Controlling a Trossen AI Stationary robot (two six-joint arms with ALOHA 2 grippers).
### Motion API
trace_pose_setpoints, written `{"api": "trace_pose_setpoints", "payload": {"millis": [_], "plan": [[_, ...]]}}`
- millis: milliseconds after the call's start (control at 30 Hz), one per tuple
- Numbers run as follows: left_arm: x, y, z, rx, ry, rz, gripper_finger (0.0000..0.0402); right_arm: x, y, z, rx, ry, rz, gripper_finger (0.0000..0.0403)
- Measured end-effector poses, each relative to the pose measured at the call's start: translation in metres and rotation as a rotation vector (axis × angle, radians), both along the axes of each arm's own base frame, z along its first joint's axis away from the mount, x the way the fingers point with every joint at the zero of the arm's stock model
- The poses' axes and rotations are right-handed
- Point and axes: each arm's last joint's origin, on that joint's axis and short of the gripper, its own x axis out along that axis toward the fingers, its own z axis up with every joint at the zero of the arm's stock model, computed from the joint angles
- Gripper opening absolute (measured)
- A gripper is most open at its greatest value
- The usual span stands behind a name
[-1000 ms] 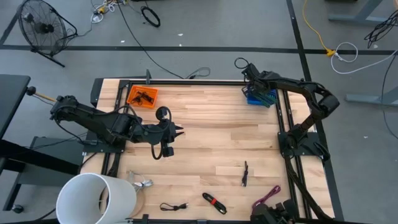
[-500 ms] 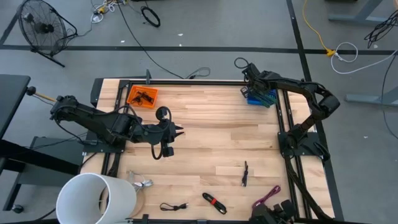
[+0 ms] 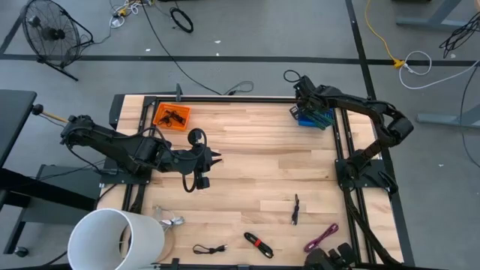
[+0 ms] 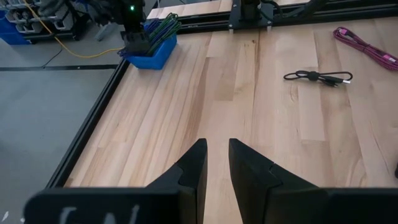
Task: Pick & Place USB Port
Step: Put the blue charger cable into the blue bin, then put the black charger cable into the orange bin
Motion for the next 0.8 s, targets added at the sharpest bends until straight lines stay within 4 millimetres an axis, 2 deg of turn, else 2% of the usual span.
{"api": "trace_pose_setpoints", "payload": {"millis": [300, 433, 633, 800], "plan": [[0.000, 0.000, 0.000, 0.000, 0.000, 0.000, 0.0071, -0.010, 0.017, 0.038, -0.037, -0.148, 0.018, 0.0148], [0.000, 0.000, 0.000, 0.006, -0.001, 0.008, 0.0071, -0.003, 0.035, 0.048, 0.069, -0.295, 0.119, 0.0148], [0.000, 0.000, 0.000, 0.013, 0.002, 0.005, 0.0071, 0.024, 0.084, 0.052, 0.380, -0.472, 0.408, 0.0148], [0.000, 0.001, 0.000, 0.012, 0.002, 0.007, 0.0071, 0.046, 0.138, 0.054, 0.522, -0.459, 0.512, 0.0148]]}}
